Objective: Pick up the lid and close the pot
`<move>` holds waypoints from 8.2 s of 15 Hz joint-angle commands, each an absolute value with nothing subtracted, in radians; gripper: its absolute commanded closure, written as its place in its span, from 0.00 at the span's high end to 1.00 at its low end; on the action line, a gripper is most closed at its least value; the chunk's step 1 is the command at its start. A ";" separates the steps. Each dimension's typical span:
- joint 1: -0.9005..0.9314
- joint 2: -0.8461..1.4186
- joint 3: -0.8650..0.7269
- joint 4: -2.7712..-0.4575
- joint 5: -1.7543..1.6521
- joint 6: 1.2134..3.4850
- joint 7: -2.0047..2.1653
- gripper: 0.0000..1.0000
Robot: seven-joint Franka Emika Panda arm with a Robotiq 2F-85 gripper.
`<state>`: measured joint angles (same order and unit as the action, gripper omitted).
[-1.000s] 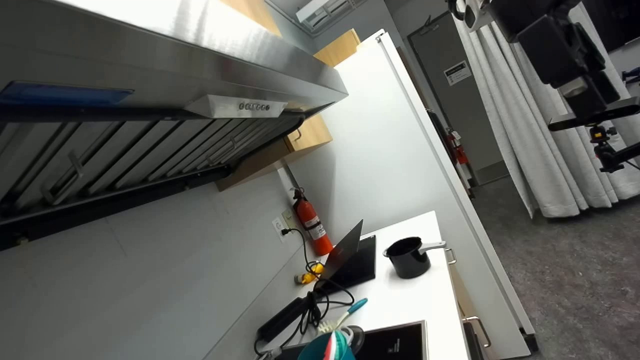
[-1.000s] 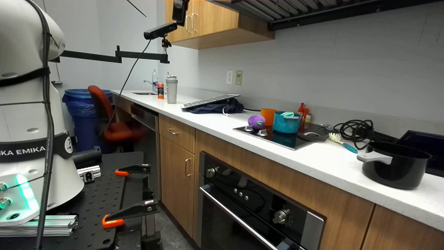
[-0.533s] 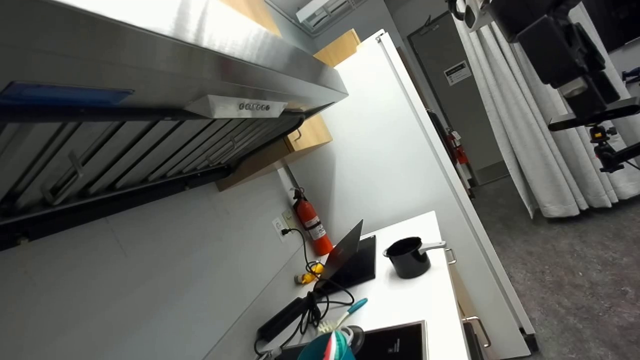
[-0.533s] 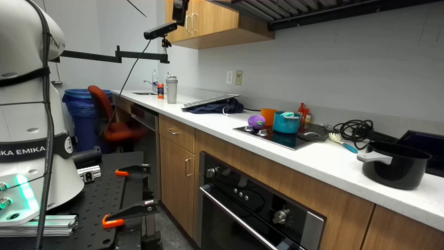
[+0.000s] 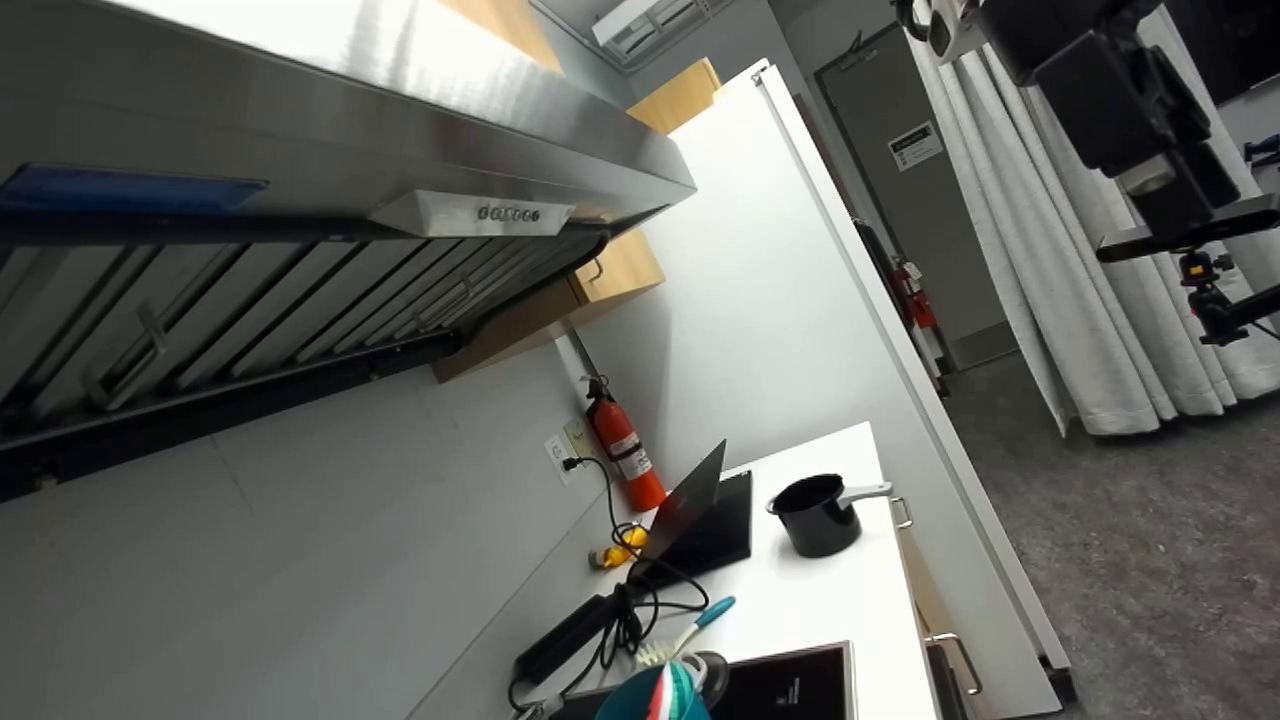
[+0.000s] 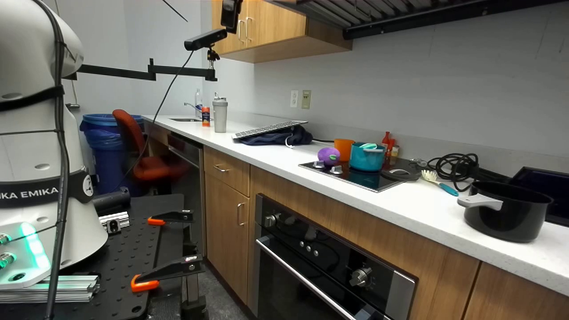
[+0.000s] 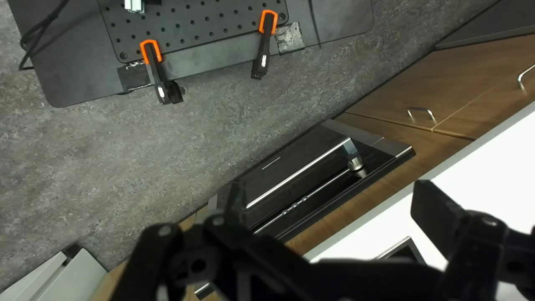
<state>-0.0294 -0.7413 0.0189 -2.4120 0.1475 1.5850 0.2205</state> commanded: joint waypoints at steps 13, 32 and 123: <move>-0.033 -0.664 0.042 -2.444 0.068 1.747 0.136 1.00; 0.020 -0.241 0.120 -2.341 0.026 2.396 0.157 1.00; 0.158 1.026 -0.102 -1.027 -0.051 2.355 0.297 0.76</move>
<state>0.1405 0.9736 -0.0886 -1.1124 -0.0318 2.4174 0.2595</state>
